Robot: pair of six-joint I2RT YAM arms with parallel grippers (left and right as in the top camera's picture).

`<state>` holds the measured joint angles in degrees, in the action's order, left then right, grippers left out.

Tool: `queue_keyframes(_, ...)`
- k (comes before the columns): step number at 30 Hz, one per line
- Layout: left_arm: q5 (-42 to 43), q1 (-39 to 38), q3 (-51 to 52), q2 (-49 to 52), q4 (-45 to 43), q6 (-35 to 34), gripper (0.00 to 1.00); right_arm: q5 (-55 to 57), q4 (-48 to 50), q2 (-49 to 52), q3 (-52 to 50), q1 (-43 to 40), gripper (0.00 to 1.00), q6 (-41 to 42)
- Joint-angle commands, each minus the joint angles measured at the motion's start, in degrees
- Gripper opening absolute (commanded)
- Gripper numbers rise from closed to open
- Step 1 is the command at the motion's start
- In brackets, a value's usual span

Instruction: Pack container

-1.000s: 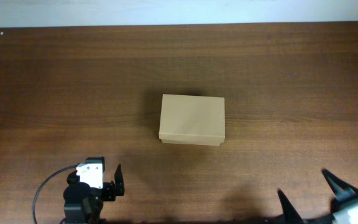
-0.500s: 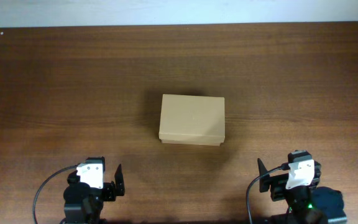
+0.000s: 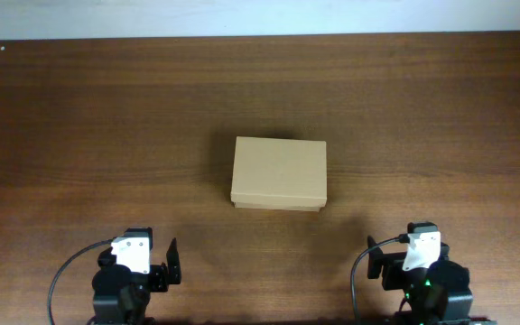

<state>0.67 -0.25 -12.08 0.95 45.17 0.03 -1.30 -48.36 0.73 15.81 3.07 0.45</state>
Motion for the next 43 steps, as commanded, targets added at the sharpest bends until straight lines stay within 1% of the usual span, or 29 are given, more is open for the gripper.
queue_keyframes(1, 0.66, -0.22, 0.63, -0.61, 0.04, 0.90, 1.00, 0.37, 0.63, -0.55, -2.36, -0.48, 0.99, 3.50)
queue_keyframes(7, 0.66, -0.22, 0.63, -0.61, 0.02, 0.90, 1.00, 0.07, 0.61, -0.57, -4.57, -0.48, 0.99, 3.48)
queue_keyframes(43, 0.66, -0.22, 0.63, -0.61, 0.04, 0.90, 1.00, 0.09, 1.07, -0.55, -4.57, -0.48, 0.99, 3.45)
